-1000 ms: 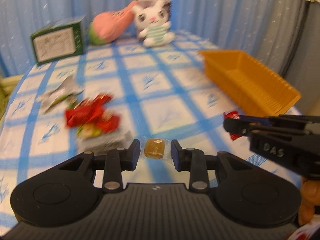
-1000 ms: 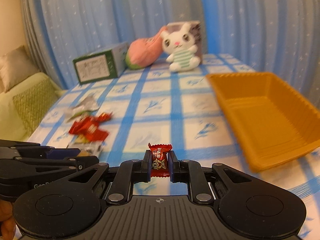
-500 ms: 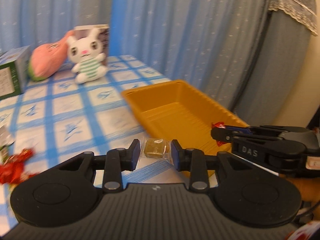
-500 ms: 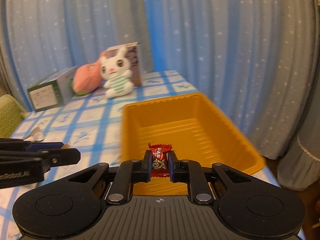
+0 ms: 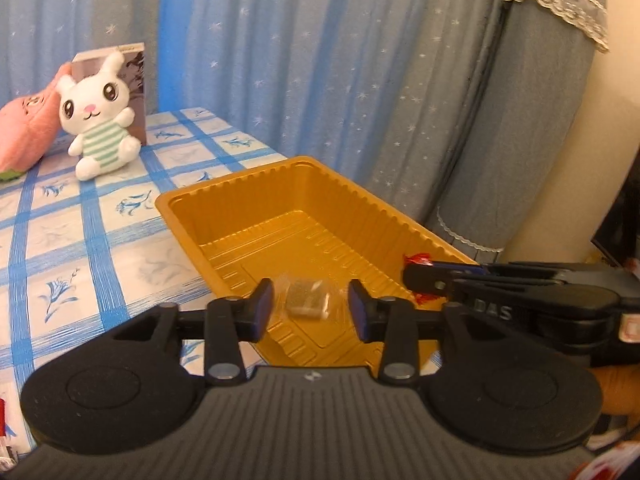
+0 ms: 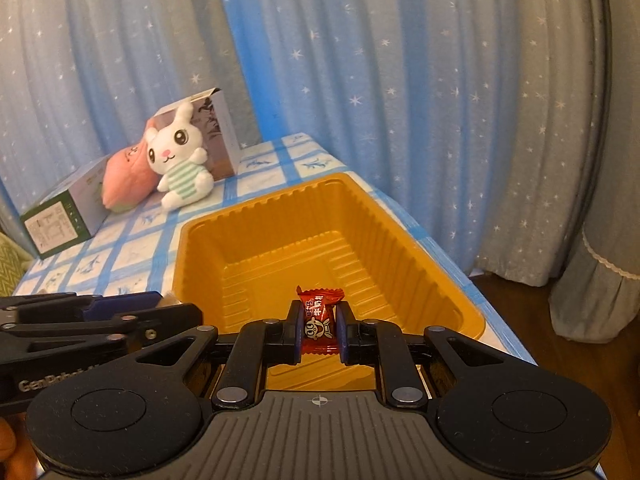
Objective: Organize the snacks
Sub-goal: 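Carry both candies over the orange tray and open both grippers, then withdraw both grippers from the tray back toward the snack pile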
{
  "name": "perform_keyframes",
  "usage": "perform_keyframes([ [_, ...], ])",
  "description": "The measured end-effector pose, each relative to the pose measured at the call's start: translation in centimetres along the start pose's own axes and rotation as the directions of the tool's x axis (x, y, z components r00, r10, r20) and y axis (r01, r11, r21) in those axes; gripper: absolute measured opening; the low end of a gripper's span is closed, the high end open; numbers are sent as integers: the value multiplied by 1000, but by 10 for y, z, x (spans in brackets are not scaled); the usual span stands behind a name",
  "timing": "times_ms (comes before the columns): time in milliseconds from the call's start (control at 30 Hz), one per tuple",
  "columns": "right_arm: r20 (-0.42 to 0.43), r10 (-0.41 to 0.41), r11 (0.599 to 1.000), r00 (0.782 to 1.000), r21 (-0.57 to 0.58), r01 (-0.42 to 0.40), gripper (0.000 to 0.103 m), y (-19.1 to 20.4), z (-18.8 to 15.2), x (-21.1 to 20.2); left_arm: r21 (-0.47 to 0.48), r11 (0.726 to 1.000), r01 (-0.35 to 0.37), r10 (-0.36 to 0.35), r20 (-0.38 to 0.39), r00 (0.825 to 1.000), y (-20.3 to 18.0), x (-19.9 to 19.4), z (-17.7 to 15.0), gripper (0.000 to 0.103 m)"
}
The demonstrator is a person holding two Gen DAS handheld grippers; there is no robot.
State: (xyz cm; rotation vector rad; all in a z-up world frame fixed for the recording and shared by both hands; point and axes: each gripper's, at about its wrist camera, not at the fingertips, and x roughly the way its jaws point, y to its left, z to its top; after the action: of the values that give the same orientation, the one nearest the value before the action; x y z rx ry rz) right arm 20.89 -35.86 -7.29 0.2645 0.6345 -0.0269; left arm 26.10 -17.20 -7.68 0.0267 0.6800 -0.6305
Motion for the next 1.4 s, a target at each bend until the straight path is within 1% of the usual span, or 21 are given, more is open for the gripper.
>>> perform_keyframes([
  [67, -2, 1, 1000, 1000, 8, -1, 17, -1, 0, 1, -15, 1000, -14, 14, -2, 1000, 4, 0, 0, 44],
  [267, 5, 13, 1000, 1000, 23, -13, 17, 0, 2, 0, -15, 997, -73, 73, -6, 997, 14, -10, -2, 45],
  [367, 11, 26, 999, 1000, 20, -27, 17, 3, 3, 0, -29, 996, -86, 85, -10, 996, 21, -14, -4, 45],
  [533, 29, 49, 999, 998, 18, -50, 17, 8, 5, -1, -28, 995, -100, 100, -11, 995, 23, -19, -6, 46],
  [633, 57, 85, 996, 995, 6, -85, 19, 14, 7, -2, -22, 994, -109, 109, -5, 994, 24, -22, -8, 52],
  [667, 63, 85, 996, 994, 1, -85, 36, 15, 7, -1, -16, 993, -113, 113, -1, 994, 24, -23, -9, 55],
  [700, 72, 79, 997, 994, 1, -79, 63, 17, 8, -2, -10, 993, -117, 117, 2, 993, 25, -24, -10, 57],
  [733, 86, 78, 997, 993, 13, -79, 70, 16, 7, -3, -8, 992, -122, 122, 3, 993, 26, -26, -11, 60],
  [767, 98, 75, 997, 992, 28, -79, 71, 15, 8, -5, -11, 992, -125, 125, 2, 992, 28, -27, -12, 62],
  [867, 102, 54, 996, 993, 60, -60, 71, 10, 10, -6, -24, 991, -135, 135, 3, 991, 35, -32, -15, 63],
  [1000, 99, 47, 994, 994, 95, -56, 71, 6, 10, -6, -34, 987, -155, 155, 4, 988, 45, -39, -20, 66],
  [1267, 115, 52, 995, 992, 76, -61, 71, 18, 10, -10, -52, 982, -181, 182, 11, 983, 59, -60, -29, 67],
  [1400, 128, 69, 997, 989, 29, -73, 71, 33, 10, -12, -60, 978, -197, 199, 18, 980, 67, -72, -34, 69],
])
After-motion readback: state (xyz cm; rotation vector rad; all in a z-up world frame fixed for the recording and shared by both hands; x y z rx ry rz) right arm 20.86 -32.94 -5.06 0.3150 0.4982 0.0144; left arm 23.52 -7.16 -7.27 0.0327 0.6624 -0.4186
